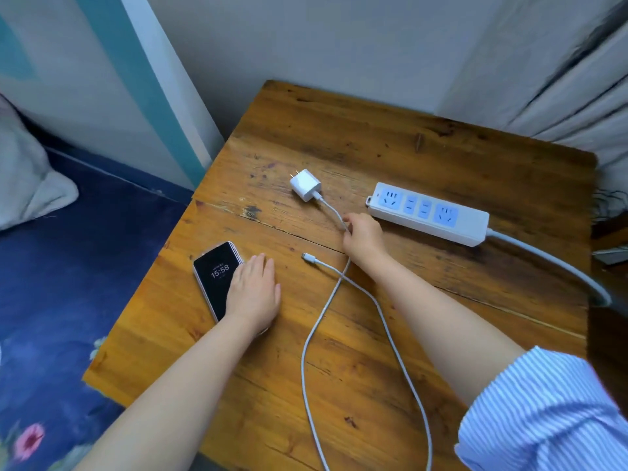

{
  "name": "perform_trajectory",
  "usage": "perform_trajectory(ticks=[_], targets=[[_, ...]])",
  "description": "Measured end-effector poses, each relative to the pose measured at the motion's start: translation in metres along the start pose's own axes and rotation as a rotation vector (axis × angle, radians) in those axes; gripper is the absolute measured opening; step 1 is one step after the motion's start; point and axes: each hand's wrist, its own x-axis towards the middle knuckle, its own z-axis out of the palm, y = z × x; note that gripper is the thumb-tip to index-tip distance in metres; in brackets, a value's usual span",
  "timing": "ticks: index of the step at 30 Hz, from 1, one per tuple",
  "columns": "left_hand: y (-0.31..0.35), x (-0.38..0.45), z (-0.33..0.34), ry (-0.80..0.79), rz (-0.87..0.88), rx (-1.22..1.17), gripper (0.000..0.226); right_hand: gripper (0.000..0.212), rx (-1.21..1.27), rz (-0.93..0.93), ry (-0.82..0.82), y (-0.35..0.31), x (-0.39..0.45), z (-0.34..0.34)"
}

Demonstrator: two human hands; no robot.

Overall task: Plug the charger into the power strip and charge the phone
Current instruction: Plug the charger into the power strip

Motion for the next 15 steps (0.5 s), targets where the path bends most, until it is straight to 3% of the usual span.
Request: perform_trajectory(ticks=[5,10,15], targets=[[0.017,-0.006,-0.012,0.002,-0.006,0.018,0.051,0.033,0.021,0.061,0.005,0.039,-0.055,-0.031],[0.06,-0.033,-0.01,-0.048,0.231,-0.073,0.051,0.03,0.03,0.207,-0.004,0.086,-0.116,-0.049],[0.096,-0.067,0.001,-0.141,0.33,-0.13,0.049,0.027,-0.051,0.306,-0.062,0.126,-0.163,-0.059]])
